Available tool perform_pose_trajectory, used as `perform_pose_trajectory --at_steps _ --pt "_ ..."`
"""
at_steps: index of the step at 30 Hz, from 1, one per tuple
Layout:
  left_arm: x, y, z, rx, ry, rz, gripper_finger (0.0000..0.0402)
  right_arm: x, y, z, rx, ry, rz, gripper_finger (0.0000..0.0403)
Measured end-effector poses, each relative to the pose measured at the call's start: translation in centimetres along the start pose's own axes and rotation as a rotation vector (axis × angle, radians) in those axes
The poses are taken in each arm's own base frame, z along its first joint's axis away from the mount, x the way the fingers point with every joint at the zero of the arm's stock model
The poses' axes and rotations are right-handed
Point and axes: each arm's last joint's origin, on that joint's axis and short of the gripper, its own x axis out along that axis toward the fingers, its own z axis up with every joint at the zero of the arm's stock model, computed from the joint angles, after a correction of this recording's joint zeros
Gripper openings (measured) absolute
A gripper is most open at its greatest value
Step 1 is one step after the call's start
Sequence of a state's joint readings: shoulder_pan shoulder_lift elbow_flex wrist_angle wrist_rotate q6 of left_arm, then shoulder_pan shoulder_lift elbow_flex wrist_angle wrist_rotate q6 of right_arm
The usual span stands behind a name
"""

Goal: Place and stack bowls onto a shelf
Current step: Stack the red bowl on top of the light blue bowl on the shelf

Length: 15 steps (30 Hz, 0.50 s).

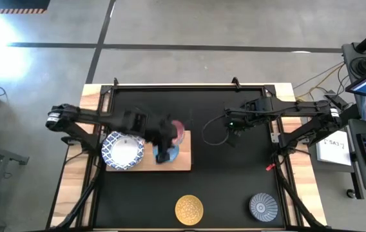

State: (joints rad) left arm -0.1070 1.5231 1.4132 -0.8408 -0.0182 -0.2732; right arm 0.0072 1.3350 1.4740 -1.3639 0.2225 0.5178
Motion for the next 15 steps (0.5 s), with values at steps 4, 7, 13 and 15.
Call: perform_pose_trajectory --at_steps 4,7,13,15 --pt "-0.1 -2.6 -1.8 -0.008 0.087 0.027 0.0012 0.1 1.0 -0.8 0.040 0.030 0.017 0.0216" --pt "0.0 -3.8 -2.3 0.024 0.091 0.036 0.0012 0.0 1.7 -1.5 0.057 0.047 0.019 0.0216" --pt "1.0 -3.9 -2.8 0.071 0.155 0.083 0.0012 -0.6 3.5 -3.0 0.086 0.053 0.032 0.0216" --pt "1.5 -3.9 -2.9 0.103 0.172 0.101 0.0012 -0.8 4.1 -3.5 0.085 0.052 0.040 0.0216"
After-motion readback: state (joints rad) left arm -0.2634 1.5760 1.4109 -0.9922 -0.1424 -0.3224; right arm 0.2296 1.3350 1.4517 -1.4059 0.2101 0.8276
